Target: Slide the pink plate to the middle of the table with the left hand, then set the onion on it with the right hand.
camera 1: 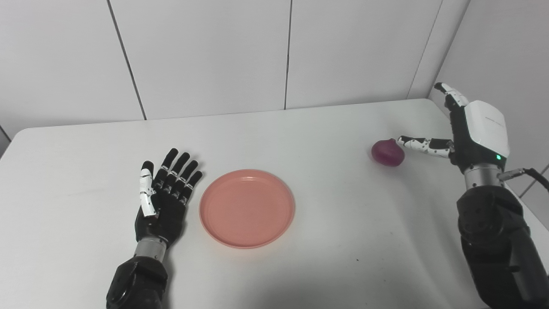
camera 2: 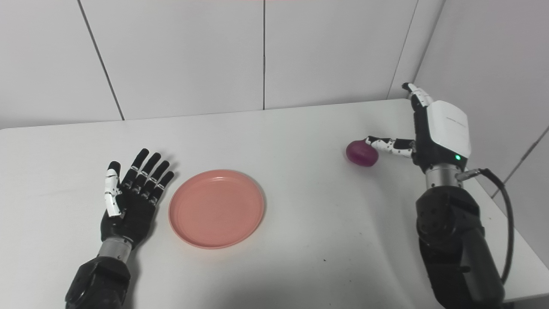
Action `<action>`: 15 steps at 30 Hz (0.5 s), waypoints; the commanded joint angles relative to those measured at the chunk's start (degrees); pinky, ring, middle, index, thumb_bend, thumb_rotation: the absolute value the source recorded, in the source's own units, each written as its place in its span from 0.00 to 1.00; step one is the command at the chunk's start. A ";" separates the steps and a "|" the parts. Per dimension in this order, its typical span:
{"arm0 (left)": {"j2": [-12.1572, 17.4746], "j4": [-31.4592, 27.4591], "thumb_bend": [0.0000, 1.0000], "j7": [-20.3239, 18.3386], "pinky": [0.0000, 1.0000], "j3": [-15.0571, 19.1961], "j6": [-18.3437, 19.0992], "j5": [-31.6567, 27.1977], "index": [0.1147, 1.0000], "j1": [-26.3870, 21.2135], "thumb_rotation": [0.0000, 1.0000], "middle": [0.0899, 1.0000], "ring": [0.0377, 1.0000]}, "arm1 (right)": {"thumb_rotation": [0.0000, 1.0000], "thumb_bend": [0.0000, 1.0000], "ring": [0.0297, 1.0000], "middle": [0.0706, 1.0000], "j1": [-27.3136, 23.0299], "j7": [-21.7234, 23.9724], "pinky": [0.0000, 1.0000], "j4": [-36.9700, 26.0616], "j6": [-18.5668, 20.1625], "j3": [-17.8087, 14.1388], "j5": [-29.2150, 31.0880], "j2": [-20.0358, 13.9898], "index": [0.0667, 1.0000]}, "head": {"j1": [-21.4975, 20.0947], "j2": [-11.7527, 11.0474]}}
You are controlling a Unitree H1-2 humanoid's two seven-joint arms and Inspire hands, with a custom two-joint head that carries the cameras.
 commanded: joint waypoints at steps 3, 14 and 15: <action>0.13 1.08 0.39 1.60 0.87 0.61 0.91 0.38 0.85 0.47 1.00 0.86 0.86 | 0.39 0.94 0.79 0.87 -3.00 2.54 0.61 0.68 0.27 -1.00 -2.38 -0.82 0.88 | 0.22 0.07; 0.30 0.98 0.39 0.99 0.88 0.66 0.96 -0.32 0.86 0.77 1.00 0.88 0.87 | 0.49 1.00 0.78 0.87 -5.06 3.33 0.63 6.66 0.10 1.01 -3.01 0.54 0.89 | 0.61 0.27; 0.33 0.94 0.39 0.98 0.88 0.67 0.97 -0.38 0.87 0.81 1.00 0.88 0.87 | 0.50 1.00 0.79 0.87 -5.36 3.24 0.63 7.19 0.08 1.41 -3.11 0.61 0.89 | 0.51 0.28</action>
